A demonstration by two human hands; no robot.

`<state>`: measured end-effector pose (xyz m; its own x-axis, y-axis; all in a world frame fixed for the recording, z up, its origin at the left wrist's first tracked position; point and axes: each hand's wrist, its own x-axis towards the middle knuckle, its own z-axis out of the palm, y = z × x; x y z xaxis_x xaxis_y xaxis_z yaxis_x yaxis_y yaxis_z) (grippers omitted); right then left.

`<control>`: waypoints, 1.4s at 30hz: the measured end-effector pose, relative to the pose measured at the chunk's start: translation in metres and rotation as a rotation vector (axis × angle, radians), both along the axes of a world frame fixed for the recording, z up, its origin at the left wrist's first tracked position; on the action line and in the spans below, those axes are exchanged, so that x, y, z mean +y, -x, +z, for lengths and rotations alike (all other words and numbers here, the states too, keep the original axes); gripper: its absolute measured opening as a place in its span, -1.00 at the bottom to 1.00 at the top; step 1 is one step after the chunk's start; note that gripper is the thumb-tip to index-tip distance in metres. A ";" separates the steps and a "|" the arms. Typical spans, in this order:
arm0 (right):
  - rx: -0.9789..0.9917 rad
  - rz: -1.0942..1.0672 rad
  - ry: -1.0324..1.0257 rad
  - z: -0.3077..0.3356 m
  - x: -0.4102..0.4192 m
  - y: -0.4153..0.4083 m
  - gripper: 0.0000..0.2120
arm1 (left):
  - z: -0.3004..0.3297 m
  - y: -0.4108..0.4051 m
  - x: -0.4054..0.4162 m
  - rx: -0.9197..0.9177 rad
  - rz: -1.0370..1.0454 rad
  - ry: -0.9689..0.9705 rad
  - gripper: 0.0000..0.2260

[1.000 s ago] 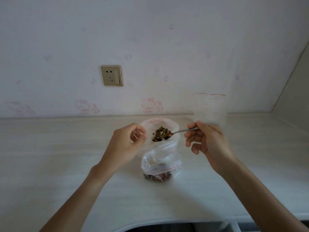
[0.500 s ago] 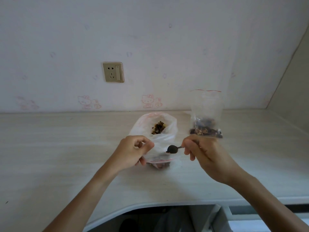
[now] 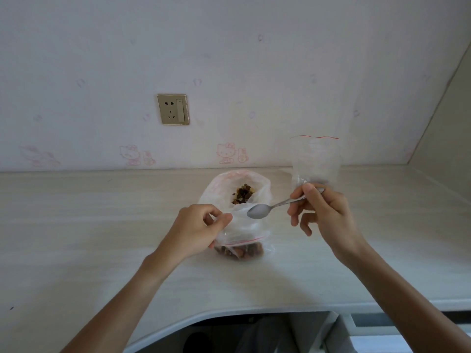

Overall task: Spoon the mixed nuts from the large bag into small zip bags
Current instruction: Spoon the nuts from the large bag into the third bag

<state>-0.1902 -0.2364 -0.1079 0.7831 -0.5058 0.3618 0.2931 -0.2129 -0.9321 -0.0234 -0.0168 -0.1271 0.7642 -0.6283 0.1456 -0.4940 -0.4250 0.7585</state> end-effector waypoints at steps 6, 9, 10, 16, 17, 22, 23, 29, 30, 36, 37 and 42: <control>0.046 -0.010 -0.261 -0.009 -0.003 -0.025 -0.67 | 0.008 -0.018 -0.001 -0.038 0.083 0.032 -0.73; 0.109 -0.065 -0.273 -0.006 -0.002 -0.041 -0.69 | 0.011 -0.035 -0.007 -0.176 0.211 0.050 -0.75; 0.129 -0.082 -0.265 -0.005 -0.001 -0.046 -0.70 | 0.011 -0.040 -0.011 -0.242 0.264 0.057 -0.76; 0.243 -0.122 -0.118 0.000 0.003 -0.068 -0.73 | -0.001 -0.076 -0.043 -0.125 0.316 -0.076 -0.19; 0.268 -0.118 -0.071 0.000 0.003 -0.070 -0.73 | -0.002 -0.080 -0.049 -0.020 0.293 -0.104 -0.12; 0.390 -0.171 0.297 -0.001 0.001 -0.076 -0.71 | -0.015 -0.087 -0.066 0.193 0.220 -0.116 -0.45; 0.396 -0.185 0.334 -0.002 0.001 -0.077 -0.70 | -0.018 -0.087 -0.067 0.175 0.216 -0.129 -0.54; 0.388 -0.225 0.223 -0.015 -0.003 -0.087 -0.68 | -0.035 -0.082 -0.062 -0.050 0.212 -0.127 -0.82; 0.376 -0.217 0.142 -0.019 -0.004 -0.089 -0.69 | -0.038 -0.080 -0.061 -0.063 0.214 -0.093 -0.81; 0.328 -0.201 -0.245 -0.035 -0.006 -0.093 -0.70 | -0.040 -0.078 -0.061 -0.099 0.199 0.017 -0.75; 0.335 -0.194 -0.294 -0.037 -0.006 -0.094 -0.70 | -0.040 -0.077 -0.062 -0.101 0.196 0.026 -0.76; 0.337 -0.126 -0.419 -0.038 -0.001 -0.097 -0.73 | -0.036 -0.076 -0.067 -0.056 0.140 0.112 -0.84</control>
